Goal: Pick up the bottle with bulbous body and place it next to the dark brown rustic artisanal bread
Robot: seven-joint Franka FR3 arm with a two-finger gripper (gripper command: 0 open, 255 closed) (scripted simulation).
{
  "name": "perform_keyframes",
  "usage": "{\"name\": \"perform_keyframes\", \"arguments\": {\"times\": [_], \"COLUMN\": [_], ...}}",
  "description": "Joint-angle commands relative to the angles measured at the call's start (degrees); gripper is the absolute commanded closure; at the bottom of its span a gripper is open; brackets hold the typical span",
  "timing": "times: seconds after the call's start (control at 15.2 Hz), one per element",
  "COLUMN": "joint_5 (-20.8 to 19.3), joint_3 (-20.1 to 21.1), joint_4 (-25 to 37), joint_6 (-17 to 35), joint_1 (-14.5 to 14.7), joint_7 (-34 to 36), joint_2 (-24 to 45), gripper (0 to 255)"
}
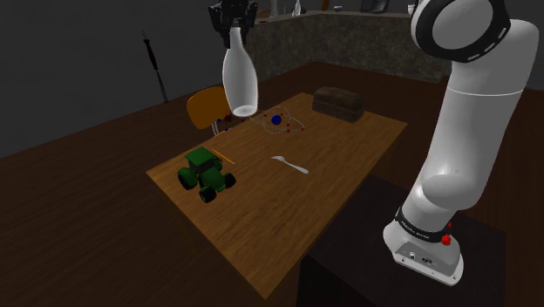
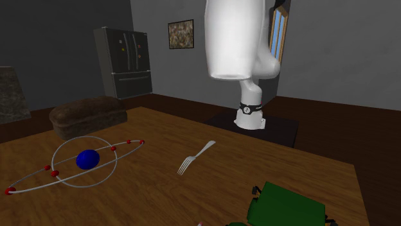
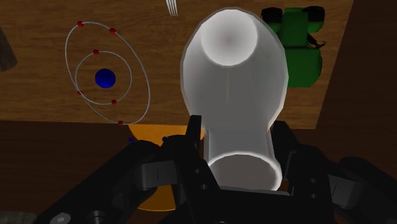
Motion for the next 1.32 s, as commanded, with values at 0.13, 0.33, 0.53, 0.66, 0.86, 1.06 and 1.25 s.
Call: {"name": "perform_keyframes", "arguments": {"times": [0.13, 0.33, 0.53, 0.66, 0.86, 1.06, 1.25], "joint_5": [-1.0, 1.7, 3.8, 4.9, 6.2, 7.1, 7.7], "joint_3": [0.2, -1.4, -3.5, -5.0, -7.4, -10.0, -12.6], "joint_4": [6.7, -1.6, -7.7, -11.0, -15.1, -18.2, -20.6], "joint_6": [-4.1, -1.4, 0.4, 1.2, 2.1, 2.6, 2.8], "joint_1": [0.8, -2.8, -5.6, -7.1, -9.2, -11.0, -12.7], "joint_7": [0.1, -3.8, -7.9, -10.7, -15.0, -19.3, -23.5], "joint_2": [2.7, -3.4, -8.3, -11.0, -14.4, -17.2, -19.3], "gripper": [255, 255, 255, 255, 255, 255, 255]}}
